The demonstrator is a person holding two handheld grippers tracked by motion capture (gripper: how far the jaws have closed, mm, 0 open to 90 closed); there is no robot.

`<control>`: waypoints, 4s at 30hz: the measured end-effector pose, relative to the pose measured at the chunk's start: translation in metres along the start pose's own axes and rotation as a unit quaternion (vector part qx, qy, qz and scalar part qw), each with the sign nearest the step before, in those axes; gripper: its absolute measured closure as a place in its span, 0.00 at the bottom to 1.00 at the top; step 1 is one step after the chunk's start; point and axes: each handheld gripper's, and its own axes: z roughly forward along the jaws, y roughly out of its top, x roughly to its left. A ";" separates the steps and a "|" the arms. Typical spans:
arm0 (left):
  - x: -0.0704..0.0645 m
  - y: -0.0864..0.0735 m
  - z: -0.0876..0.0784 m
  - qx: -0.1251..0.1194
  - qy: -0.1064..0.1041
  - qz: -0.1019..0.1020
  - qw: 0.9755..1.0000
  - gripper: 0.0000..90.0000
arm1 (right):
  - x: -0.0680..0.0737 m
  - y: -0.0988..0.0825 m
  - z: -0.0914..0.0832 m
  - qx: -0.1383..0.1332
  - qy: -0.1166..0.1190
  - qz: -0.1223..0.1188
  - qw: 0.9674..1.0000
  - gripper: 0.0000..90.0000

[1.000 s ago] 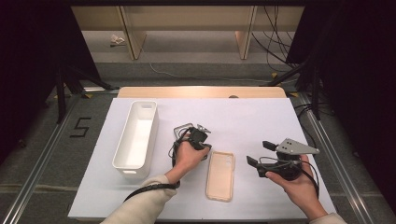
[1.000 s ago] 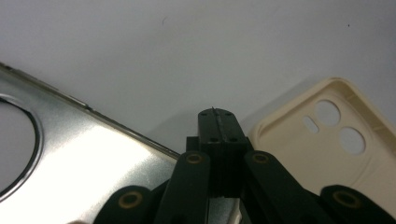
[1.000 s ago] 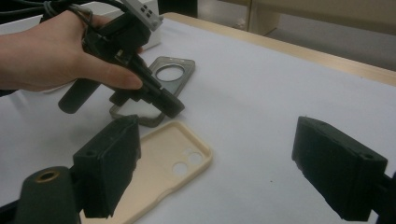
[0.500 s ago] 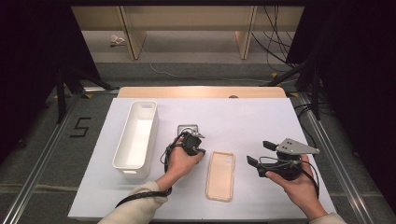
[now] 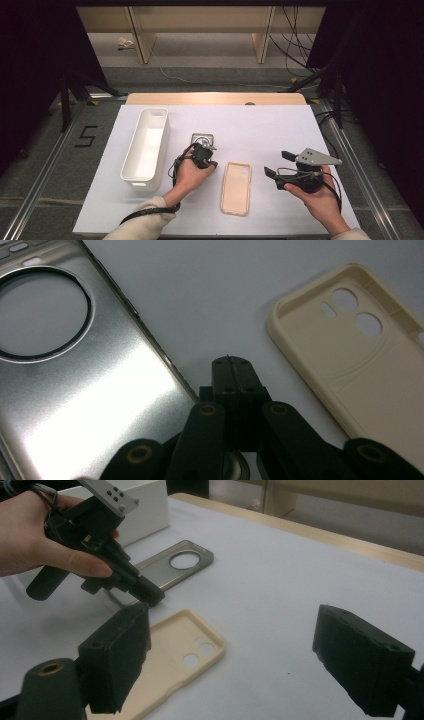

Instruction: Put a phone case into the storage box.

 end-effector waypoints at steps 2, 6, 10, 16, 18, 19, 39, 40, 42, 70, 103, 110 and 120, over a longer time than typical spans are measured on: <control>0.000 0.000 0.000 0.001 0.000 0.003 1.000 1.00 | 0.000 0.000 0.000 0.000 0.000 0.000 1.000 0.18; 0.000 -0.001 -0.001 0.000 0.000 0.004 1.000 1.00 | 0.000 0.000 0.000 0.001 0.000 0.000 1.000 0.18; 0.001 -0.002 -0.005 -0.006 0.000 0.004 1.000 1.00 | 0.000 0.000 0.000 0.002 0.000 -0.001 1.000 0.18; 0.002 -0.008 -0.021 -0.022 0.000 0.012 1.000 0.98 | 0.001 0.000 0.001 0.003 0.001 -0.003 1.000 0.18; 0.004 -0.011 -0.028 -0.029 0.003 0.013 0.999 0.97 | 0.001 0.000 0.001 0.004 0.002 -0.003 1.000 0.18; 0.006 -0.013 -0.031 -0.031 0.005 0.015 0.999 0.97 | 0.001 0.000 0.002 0.005 0.002 -0.004 1.000 0.18; 0.009 0.001 -0.054 0.078 0.026 0.177 0.981 0.50 | 0.002 0.000 0.003 0.009 0.005 -0.005 1.000 0.18; 0.009 0.003 -0.053 0.093 0.028 0.194 0.976 0.50 | 0.002 0.000 0.003 0.008 0.005 -0.004 1.000 0.18; 0.007 0.006 -0.051 0.105 0.028 0.216 0.970 0.49 | 0.002 0.000 0.003 0.009 0.005 -0.005 1.000 0.18; 0.005 0.007 -0.034 0.185 0.023 0.344 0.920 0.48 | 0.001 0.000 0.002 0.007 0.004 -0.005 1.000 0.18; 0.004 0.009 -0.025 0.230 0.006 0.394 0.890 0.66 | 0.001 0.000 0.003 0.007 0.003 -0.004 1.000 0.18; 0.005 0.010 -0.025 0.237 -0.004 0.384 0.892 0.73 | 0.002 0.000 0.003 0.007 0.003 -0.005 1.000 0.18; 0.005 0.012 -0.023 0.248 -0.024 0.390 0.886 0.81 | 0.001 0.000 0.003 0.007 0.003 -0.004 1.000 0.18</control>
